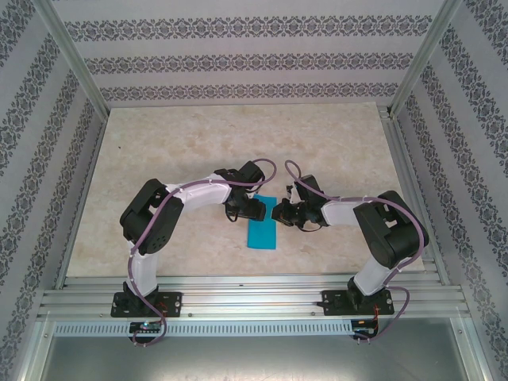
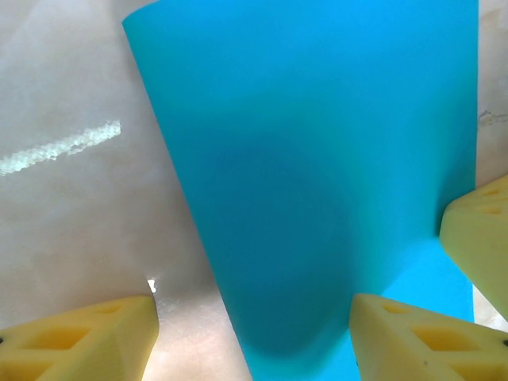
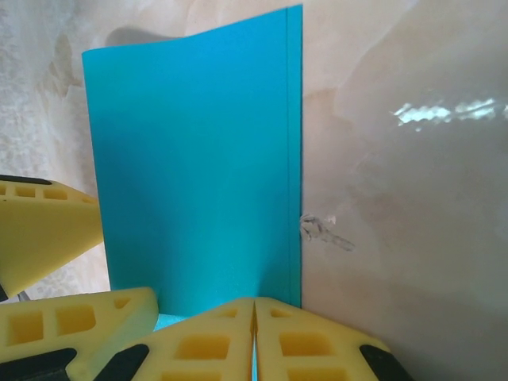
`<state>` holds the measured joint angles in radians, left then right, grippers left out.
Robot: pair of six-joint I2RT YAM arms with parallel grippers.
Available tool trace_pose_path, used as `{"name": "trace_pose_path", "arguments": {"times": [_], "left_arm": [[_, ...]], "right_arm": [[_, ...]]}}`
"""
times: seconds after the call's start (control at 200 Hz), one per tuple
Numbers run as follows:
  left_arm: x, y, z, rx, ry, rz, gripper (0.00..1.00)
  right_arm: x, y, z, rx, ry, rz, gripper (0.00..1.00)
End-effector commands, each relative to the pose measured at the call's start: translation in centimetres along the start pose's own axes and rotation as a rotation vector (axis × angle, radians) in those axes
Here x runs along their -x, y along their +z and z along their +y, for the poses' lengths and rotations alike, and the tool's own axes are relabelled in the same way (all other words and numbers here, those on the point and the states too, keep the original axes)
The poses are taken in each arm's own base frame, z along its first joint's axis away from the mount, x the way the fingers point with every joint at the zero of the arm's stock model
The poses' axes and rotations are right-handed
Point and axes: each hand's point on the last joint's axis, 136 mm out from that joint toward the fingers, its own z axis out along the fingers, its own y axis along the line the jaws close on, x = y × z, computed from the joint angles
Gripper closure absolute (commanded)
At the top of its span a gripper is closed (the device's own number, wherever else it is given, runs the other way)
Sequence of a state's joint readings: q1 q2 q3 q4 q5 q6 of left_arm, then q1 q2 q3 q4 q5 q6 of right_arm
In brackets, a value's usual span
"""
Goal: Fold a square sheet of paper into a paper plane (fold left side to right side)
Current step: First fold in half a square sheet of paper at the center of the table.
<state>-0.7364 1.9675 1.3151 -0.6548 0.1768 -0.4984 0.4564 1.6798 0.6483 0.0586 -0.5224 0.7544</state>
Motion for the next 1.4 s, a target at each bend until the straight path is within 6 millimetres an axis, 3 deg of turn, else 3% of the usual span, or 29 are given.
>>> {"name": "trace_pose_path", "arguments": {"times": [0.0, 0.215, 0.59, 1.394], "left_arm": [[-0.6, 2.9, -1.4, -0.043, 0.052, 0.019, 0.33], [-0.6, 3.0, -1.4, -0.042, 0.052, 0.023, 0.33], [-0.6, 3.2, -1.3, -0.038, 0.051, 0.025, 0.33], [-0.5, 3.5, -1.7, -0.047, 0.053, 0.03, 0.32]], "right_arm": [[-0.9, 0.4, -2.3, -0.099, 0.001, 0.023, 0.91], [0.0, 0.1, 0.0, 0.003, -0.008, -0.01, 0.89], [0.8, -1.4, 1.8, 0.027, -0.03, -0.052, 0.87], [0.9, -2.7, 1.3, -0.01, -0.034, -0.064, 0.87]]}}
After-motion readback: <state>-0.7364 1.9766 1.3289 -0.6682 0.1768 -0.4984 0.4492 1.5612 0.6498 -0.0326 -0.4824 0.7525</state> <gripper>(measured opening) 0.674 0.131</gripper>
